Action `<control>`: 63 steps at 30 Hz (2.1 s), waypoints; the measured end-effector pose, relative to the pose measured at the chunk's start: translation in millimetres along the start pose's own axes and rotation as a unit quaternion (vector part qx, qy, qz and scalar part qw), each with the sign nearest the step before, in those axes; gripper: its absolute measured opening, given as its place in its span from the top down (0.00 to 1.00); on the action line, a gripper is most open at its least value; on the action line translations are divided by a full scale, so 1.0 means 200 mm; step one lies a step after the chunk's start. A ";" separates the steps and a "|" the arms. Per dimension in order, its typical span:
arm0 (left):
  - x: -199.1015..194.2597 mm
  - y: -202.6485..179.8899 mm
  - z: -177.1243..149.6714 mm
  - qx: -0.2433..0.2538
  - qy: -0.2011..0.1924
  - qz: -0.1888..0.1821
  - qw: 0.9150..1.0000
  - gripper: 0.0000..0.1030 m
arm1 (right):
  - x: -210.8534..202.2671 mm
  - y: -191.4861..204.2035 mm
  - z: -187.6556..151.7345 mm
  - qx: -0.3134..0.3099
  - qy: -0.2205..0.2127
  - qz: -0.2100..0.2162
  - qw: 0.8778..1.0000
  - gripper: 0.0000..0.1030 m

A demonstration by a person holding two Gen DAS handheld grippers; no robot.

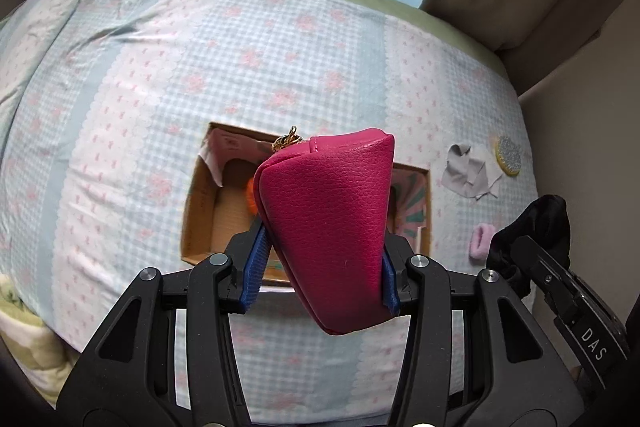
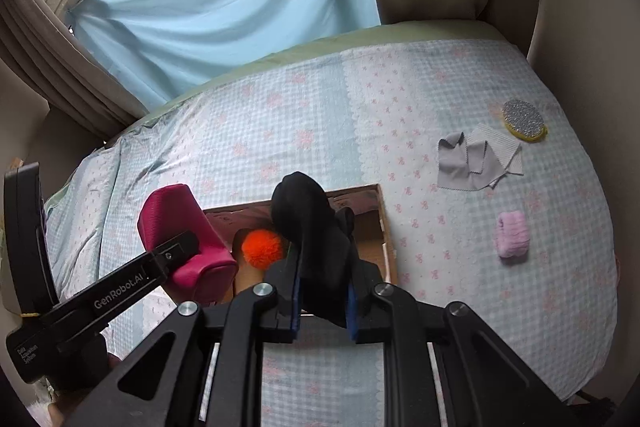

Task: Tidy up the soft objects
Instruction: 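Carry the magenta pouch and black sock over the box with both tools, then open both tools to release the pouch and sock into the box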

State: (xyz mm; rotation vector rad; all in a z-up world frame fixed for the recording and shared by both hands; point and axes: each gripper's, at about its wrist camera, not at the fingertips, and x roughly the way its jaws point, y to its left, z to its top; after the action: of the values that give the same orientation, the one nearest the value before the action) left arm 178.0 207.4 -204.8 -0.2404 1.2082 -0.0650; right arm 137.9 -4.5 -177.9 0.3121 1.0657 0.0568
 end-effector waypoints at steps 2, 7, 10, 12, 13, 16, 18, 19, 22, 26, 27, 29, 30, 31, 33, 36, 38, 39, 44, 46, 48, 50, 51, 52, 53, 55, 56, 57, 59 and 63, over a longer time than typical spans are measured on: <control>0.06 0.08 0.02 0.008 0.012 0.008 1.000 0.59 | 0.08 0.07 -0.01 0.002 0.011 -0.001 1.000 0.85; 0.24 0.22 0.03 0.022 0.044 0.023 0.999 0.59 | 0.30 0.18 -0.02 -0.006 0.051 -0.008 0.999 0.85; 0.36 0.24 0.03 0.037 0.066 0.033 0.997 0.59 | 0.42 0.22 -0.03 -0.023 0.072 -0.013 0.997 0.85; 0.44 0.24 0.03 0.047 0.078 0.042 0.995 0.59 | 0.50 0.22 -0.01 -0.028 0.085 -0.018 0.996 0.85; 0.47 0.24 0.03 0.051 0.083 0.046 0.994 0.59 | 0.54 0.22 -0.01 -0.030 0.092 -0.022 0.995 0.85; 0.58 0.23 0.03 0.068 0.100 0.055 0.991 0.59 | 0.66 0.20 0.00 -0.039 0.117 -0.048 0.991 0.85; 0.65 0.20 0.03 0.089 0.111 0.062 0.988 0.59 | 0.75 0.17 0.01 -0.040 0.136 -0.054 0.988 0.85; 0.68 0.18 0.02 0.100 0.118 0.064 0.986 0.59 | 0.79 0.15 0.02 -0.040 0.143 -0.056 0.987 0.85; 0.76 0.15 0.00 0.130 0.136 0.072 0.980 0.59 | 0.90 0.11 0.04 -0.041 0.165 -0.060 0.984 0.85; 0.82 0.05 -0.08 0.187 0.142 0.078 0.969 0.59 | 1.01 0.05 0.06 -0.042 0.186 -0.059 0.980 0.85; 0.83 0.03 -0.10 0.198 0.144 0.078 0.967 0.59 | 1.03 0.04 0.07 -0.042 0.191 -0.056 0.979 0.85; 0.85 -0.01 -0.12 0.216 0.144 0.073 0.963 0.55 | 1.08 0.01 0.08 -0.039 0.203 -0.049 0.977 0.85; 0.85 -0.03 -0.13 0.225 0.142 0.071 0.961 0.49 | 1.10 0.00 0.08 -0.039 0.209 -0.046 0.976 0.85; 0.85 -0.04 -0.13 0.234 0.139 0.074 0.959 0.29 | 1.11 0.00 0.08 -0.040 0.212 -0.043 0.976 0.81; 0.84 -0.05 -0.14 0.245 0.129 0.078 0.958 0.01 | 1.14 -0.01 0.08 -0.036 0.217 -0.048 0.974 0.52; 0.82 -0.05 -0.14 0.250 0.126 0.087 0.956 0.00 | 1.16 -0.04 0.07 -0.028 0.220 -0.046 0.974 0.00; 0.82 -0.03 -0.13 0.246 0.130 0.090 0.956 0.00 | 1.16 -0.05 0.06 -0.029 0.216 -0.042 0.975 0.00; 0.81 -0.03 -0.13 0.242 0.131 0.089 0.957 0.00 | 1.16 -0.05 0.06 -0.031 0.217 -0.043 0.975 0.00; 0.74 -0.01 -0.11 0.223 0.120 0.086 0.964 0.00 | 1.11 -0.04 0.04 -0.031 0.212 -0.034 0.976 0.00; 0.70 0.00 -0.11 0.214 0.115 0.087 0.966 0.00 | 1.07 -0.04 0.04 -0.029 0.204 -0.030 0.978 0.00; 0.65 0.00 -0.11 0.205 0.107 0.084 0.969 0.00 | 1.03 -0.03 0.04 -0.030 0.196 -0.025 0.980 0.00; 0.59 0.00 -0.11 0.199 0.097 0.082 0.972 0.00 | 0.97 -0.01 0.04 -0.031 0.191 -0.023 0.981 0.00; 0.56 0.00 -0.12 0.197 0.091 0.081 0.973 0.00 | 0.94 0.01 0.04 -0.034 0.183 -0.024 0.982 0.00; 0.53 -0.01 -0.12 0.196 0.086 0.080 0.974 0.00 | 0.90 0.02 0.04 -0.038 0.177 -0.026 0.983 0.00; 0.49 -0.01 -0.13 0.194 0.080 0.080 0.974 0.00 | 0.87 0.03 0.04 -0.042 0.173 -0.028 0.984 0.00; 0.42 -0.02 -0.14 0.193 0.069 0.078 0.976 0.00 | 0.79 0.05 0.03 -0.046 0.160 -0.030 0.986 0.00; 0.39 -0.02 -0.14 0.191 0.063 0.079 0.976 0.00 | 0.75 0.06 0.02 -0.047 0.153 -0.030 0.987 0.00; 0.35 -0.03 -0.15 0.190 0.057 0.080 0.977 0.00 | 0.71 0.07 0.02 -0.049 0.147 -0.030 0.987 0.00; 0.28 -0.03 -0.17 0.188 0.046 0.080 0.978 0.00 | 0.62 0.10 0.00 -0.055 0.137 -0.034 0.988 0.00; 0.13 -0.04 -0.21 0.185 0.021 0.080 0.979 0.00 | 0.42 0.14 -0.03 -0.064 0.103 -0.026 0.992 0.00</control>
State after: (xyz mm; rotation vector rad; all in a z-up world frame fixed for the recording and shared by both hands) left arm 148.9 188.9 -240.0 0.1842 1.2297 -0.1539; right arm 176.2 39.9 -243.8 0.1642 1.2689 0.1122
